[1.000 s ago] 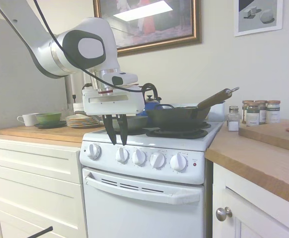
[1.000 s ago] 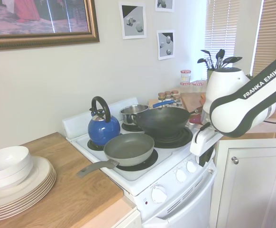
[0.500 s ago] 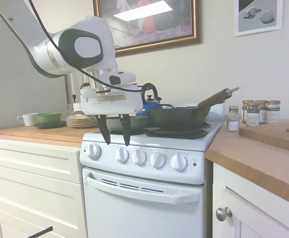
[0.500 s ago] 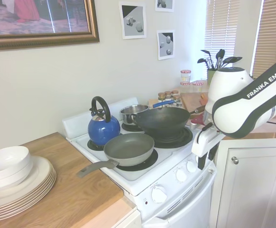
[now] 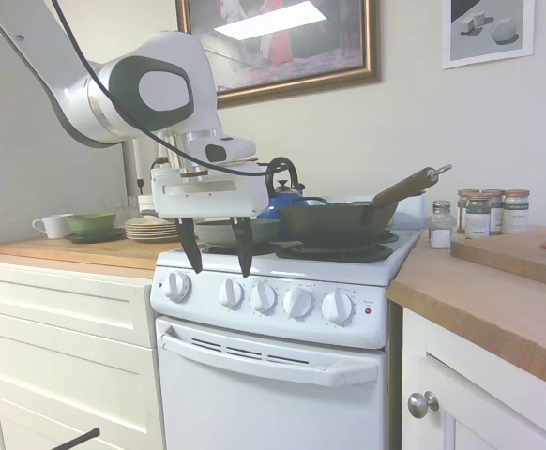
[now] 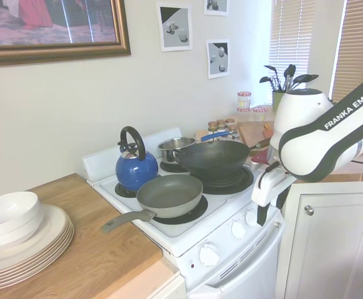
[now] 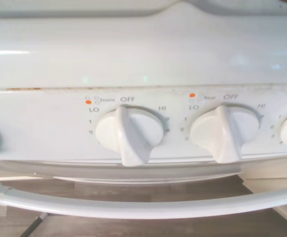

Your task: Turn on the stove on the top right

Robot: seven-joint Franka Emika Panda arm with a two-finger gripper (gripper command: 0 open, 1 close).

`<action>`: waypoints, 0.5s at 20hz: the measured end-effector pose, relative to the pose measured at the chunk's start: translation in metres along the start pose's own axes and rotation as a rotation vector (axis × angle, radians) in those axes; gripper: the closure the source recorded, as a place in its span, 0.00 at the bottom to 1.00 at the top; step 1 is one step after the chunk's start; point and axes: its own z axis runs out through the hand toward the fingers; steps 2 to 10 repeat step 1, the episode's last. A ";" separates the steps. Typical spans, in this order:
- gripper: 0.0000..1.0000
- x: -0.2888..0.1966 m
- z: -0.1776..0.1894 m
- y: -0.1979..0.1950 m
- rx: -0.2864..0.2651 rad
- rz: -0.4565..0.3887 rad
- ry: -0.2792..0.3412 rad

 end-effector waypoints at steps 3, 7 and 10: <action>0.00 0.000 0.000 0.001 0.001 0.001 0.001; 0.00 0.000 0.000 0.001 0.001 0.001 0.001; 0.00 0.000 0.000 0.001 0.001 0.001 0.001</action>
